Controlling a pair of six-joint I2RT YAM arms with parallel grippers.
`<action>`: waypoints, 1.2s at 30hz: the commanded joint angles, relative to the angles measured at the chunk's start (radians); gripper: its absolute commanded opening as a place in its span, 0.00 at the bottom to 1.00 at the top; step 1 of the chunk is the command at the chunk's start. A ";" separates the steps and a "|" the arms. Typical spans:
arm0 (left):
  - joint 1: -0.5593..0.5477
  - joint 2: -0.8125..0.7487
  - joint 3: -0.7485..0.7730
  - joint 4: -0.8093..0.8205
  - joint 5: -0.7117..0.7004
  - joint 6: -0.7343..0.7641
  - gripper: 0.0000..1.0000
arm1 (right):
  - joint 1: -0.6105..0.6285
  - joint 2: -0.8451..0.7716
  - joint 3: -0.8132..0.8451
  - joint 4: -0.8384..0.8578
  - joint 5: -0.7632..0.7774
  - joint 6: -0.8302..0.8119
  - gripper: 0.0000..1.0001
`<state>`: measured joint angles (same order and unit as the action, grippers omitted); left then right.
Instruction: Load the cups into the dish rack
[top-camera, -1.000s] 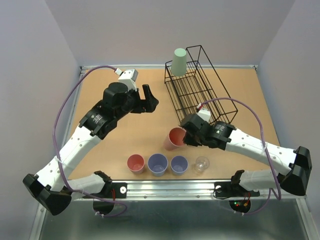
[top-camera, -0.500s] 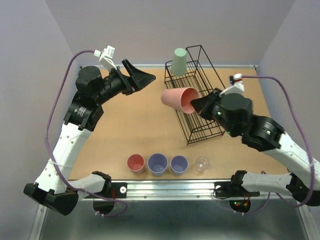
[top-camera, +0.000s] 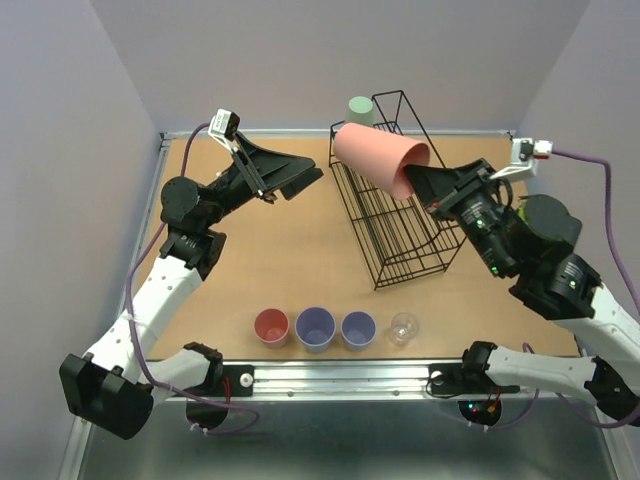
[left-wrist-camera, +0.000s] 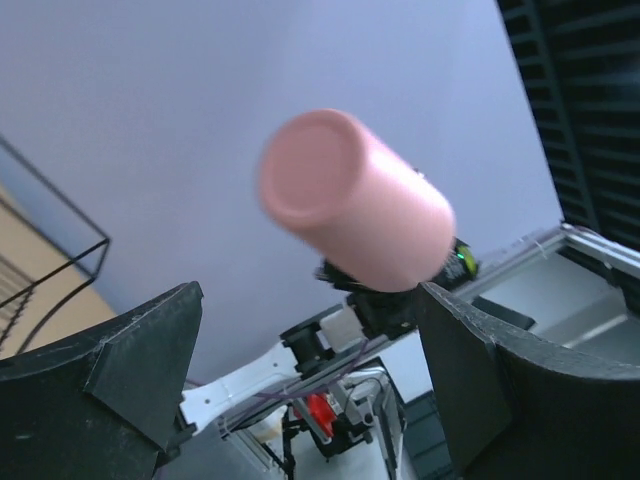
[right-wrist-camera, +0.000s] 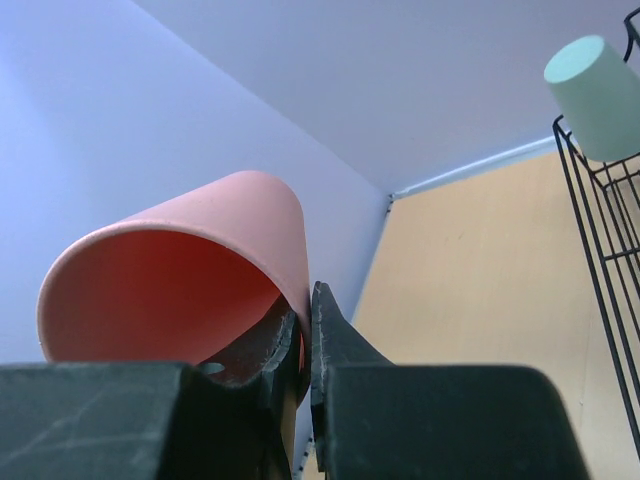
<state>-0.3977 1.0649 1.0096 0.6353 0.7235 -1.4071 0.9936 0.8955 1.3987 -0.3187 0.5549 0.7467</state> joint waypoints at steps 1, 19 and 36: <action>-0.046 0.006 0.020 0.318 -0.009 -0.105 0.99 | 0.000 0.048 0.009 0.110 -0.056 -0.026 0.00; -0.159 0.017 -0.038 0.314 -0.263 -0.067 0.99 | 0.000 0.108 -0.016 0.198 -0.165 -0.009 0.01; -0.127 0.058 -0.025 0.417 -0.309 -0.121 0.82 | -0.001 0.132 -0.084 0.236 -0.185 0.026 0.00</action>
<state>-0.5282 1.1145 0.9150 0.9752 0.3992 -1.5303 0.9844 1.0164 1.3308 -0.1394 0.3794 0.7708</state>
